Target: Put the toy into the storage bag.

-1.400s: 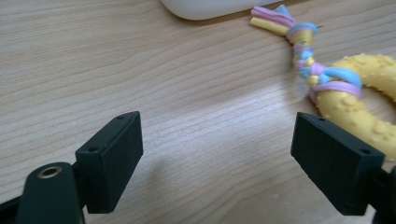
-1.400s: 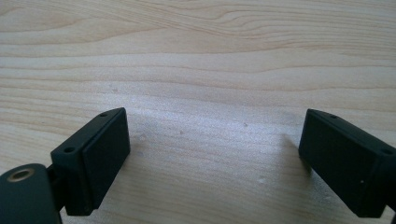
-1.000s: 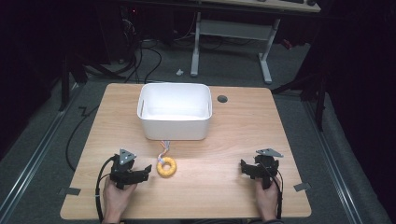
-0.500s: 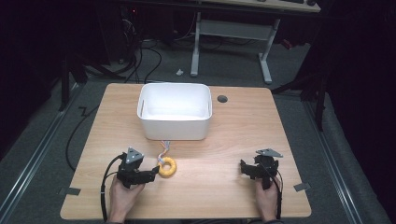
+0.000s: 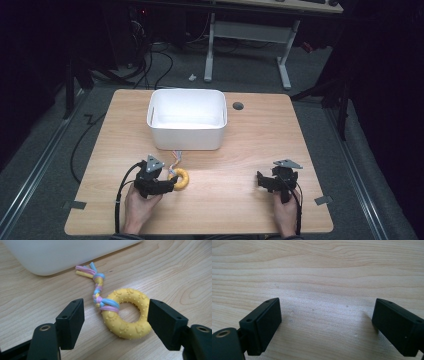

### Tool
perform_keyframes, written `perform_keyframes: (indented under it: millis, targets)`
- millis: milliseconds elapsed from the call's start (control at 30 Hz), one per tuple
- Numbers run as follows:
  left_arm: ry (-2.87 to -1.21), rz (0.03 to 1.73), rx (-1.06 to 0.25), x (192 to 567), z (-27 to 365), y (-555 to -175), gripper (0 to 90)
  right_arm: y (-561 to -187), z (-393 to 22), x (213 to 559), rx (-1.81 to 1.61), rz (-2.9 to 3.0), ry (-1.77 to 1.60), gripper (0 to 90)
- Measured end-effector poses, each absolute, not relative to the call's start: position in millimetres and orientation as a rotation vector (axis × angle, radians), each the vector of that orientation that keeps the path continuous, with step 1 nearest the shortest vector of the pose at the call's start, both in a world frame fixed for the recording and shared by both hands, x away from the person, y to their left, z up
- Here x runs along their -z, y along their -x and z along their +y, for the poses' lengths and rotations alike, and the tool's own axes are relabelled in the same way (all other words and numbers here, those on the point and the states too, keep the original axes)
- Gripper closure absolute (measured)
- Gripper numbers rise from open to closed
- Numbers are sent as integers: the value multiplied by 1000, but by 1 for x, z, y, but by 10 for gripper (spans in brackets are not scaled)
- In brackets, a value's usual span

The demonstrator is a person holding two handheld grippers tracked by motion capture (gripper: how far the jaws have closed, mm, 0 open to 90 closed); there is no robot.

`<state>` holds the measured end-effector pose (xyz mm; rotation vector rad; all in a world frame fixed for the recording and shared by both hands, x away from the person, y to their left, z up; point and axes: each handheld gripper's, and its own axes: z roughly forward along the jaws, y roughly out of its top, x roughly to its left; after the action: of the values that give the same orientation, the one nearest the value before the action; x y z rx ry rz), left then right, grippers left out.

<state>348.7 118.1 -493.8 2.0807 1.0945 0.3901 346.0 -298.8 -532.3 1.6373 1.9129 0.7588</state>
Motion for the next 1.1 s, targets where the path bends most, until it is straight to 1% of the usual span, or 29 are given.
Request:
perform_keyframes:
  millis: [667,1100]
  targets:
    - [-2117,1140,-390,508,107,-366,369,-346,-298,532,-760,1915,-1636,87]
    - [-2161,1135,-399,518,103,-373,414,-346,-298,532,-760,1918,-1631,87]
